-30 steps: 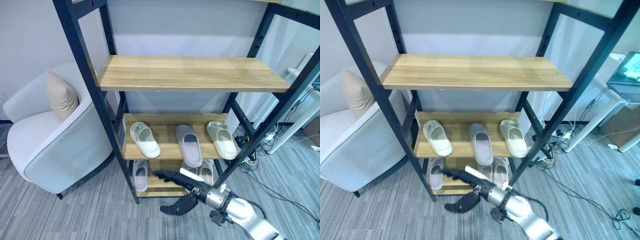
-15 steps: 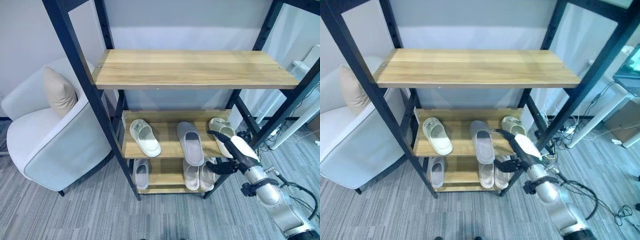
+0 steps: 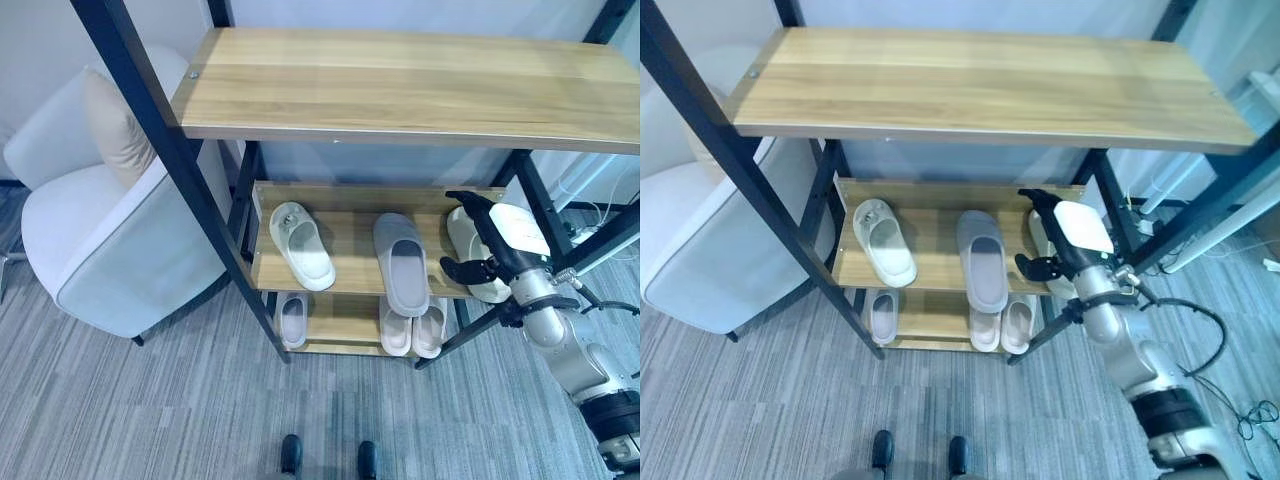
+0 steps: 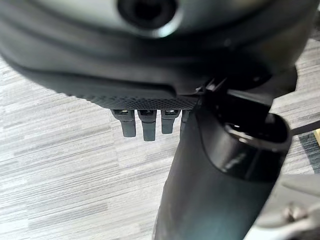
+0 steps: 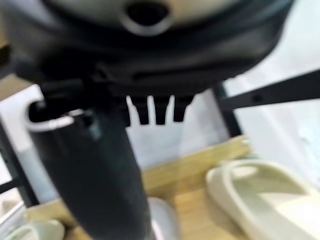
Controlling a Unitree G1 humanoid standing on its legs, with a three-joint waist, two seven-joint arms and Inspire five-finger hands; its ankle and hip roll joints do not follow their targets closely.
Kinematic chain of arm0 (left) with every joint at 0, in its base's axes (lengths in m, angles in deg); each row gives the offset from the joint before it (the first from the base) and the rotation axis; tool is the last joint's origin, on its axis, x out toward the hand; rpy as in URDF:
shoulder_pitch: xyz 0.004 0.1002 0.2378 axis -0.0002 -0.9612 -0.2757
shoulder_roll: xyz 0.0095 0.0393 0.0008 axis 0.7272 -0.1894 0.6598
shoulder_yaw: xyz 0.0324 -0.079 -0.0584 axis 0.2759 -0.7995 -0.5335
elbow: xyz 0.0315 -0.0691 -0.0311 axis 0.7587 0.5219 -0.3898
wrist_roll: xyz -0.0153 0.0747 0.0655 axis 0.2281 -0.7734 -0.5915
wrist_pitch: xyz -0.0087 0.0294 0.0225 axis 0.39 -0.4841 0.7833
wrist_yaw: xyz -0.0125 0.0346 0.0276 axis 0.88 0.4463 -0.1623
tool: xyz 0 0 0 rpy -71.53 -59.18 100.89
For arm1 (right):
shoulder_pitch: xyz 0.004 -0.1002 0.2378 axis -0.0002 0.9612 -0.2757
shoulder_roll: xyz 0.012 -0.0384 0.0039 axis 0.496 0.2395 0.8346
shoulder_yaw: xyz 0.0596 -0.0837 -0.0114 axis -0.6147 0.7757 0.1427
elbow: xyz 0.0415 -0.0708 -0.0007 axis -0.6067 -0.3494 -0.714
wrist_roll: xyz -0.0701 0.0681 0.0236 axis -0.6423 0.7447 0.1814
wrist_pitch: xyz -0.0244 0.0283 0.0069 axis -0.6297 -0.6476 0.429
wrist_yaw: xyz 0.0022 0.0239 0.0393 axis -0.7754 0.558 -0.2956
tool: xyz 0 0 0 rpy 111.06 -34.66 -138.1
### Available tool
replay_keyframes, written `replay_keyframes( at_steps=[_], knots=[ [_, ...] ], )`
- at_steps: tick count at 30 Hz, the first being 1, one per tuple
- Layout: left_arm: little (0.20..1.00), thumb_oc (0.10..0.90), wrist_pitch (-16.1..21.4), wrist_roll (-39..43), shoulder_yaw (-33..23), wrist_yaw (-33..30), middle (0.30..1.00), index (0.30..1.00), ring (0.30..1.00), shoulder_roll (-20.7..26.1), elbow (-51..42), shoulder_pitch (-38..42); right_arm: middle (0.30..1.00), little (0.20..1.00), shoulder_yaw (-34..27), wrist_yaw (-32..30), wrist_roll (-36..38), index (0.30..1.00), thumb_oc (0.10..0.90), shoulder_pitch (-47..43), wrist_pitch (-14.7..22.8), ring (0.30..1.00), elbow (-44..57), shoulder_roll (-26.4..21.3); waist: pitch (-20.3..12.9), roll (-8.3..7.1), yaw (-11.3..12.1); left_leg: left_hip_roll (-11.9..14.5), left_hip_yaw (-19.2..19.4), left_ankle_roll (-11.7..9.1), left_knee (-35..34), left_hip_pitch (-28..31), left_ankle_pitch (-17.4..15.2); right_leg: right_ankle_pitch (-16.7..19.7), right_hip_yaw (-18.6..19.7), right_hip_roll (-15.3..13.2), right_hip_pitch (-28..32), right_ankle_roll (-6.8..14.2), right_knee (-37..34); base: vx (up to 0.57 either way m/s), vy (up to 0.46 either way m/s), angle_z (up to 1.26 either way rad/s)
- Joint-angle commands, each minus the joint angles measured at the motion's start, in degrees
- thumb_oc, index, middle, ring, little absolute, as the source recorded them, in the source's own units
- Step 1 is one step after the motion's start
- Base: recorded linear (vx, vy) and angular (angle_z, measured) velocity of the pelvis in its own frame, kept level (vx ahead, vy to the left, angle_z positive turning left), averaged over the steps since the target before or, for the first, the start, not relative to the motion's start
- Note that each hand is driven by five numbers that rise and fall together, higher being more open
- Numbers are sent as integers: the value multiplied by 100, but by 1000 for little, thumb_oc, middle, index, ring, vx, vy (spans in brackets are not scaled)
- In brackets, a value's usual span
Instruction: Arrange the slippers neatly on the shoe rack.
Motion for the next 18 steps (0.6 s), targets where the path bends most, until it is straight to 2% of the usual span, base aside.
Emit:
replay_keyframes(
  at_steps=[1,18],
  knots=[
    [900,800,56,33,386,-60,900,900,900,81,354,380,900,900,-135,-458,488,900,800,-1024,202,900,17,15,184,-124,152,-132,121,3,15,131,-582,-598,95,-117,272,363,70,-26,-1,6],
    [900,800,237,219,495,-267,900,900,900,140,239,443,900,900,-19,-955,583,900,800,-1673,181,900,-835,-267,498,-212,393,-172,2,-51,15,-462,-399,-484,-17,-144,-256,375,79,-10,-5,5]
  ],
)
